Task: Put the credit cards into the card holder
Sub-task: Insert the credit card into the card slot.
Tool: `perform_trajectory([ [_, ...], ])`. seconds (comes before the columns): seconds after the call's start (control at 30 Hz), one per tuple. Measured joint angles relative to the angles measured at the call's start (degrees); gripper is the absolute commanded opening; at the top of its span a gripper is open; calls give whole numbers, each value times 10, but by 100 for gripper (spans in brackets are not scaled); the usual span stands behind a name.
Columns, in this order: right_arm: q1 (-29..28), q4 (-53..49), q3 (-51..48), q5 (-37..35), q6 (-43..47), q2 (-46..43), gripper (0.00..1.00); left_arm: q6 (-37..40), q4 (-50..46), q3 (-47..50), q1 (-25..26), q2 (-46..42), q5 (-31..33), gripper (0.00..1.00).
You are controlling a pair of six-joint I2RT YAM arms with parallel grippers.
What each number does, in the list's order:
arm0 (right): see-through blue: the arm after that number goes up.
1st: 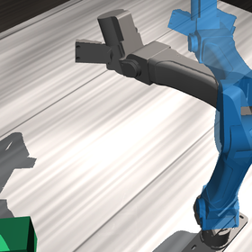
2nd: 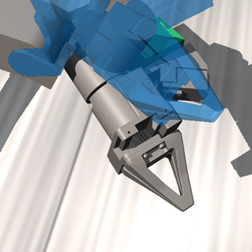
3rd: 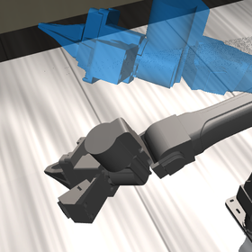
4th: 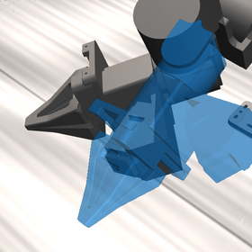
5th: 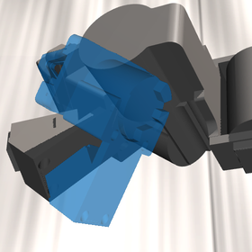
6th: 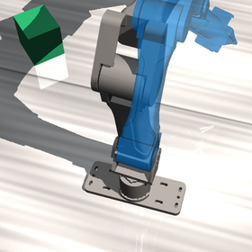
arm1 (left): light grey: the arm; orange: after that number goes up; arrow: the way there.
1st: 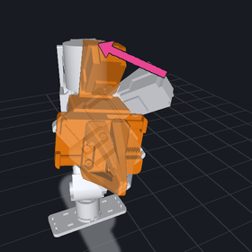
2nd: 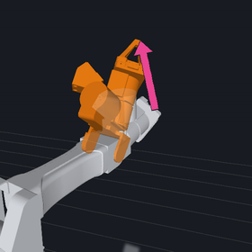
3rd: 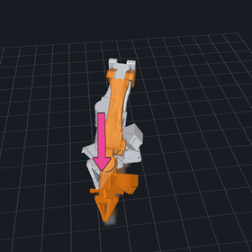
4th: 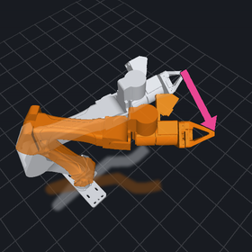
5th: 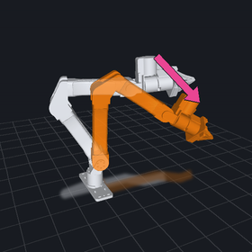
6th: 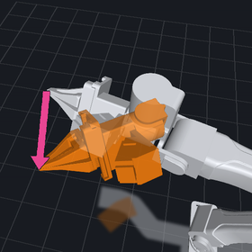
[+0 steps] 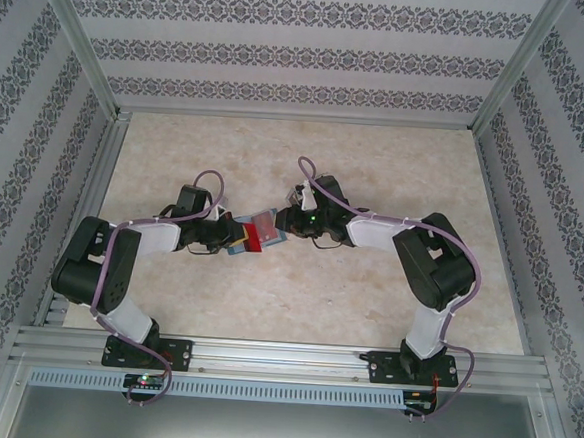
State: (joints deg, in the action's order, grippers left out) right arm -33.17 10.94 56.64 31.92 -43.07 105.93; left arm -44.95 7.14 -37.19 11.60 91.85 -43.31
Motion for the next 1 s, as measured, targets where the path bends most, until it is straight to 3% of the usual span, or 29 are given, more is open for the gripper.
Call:
perform_trajectory([
  [1.0,0,-27,35,3,15,61,29,-7,76,-10,-26,54,-30,0],
])
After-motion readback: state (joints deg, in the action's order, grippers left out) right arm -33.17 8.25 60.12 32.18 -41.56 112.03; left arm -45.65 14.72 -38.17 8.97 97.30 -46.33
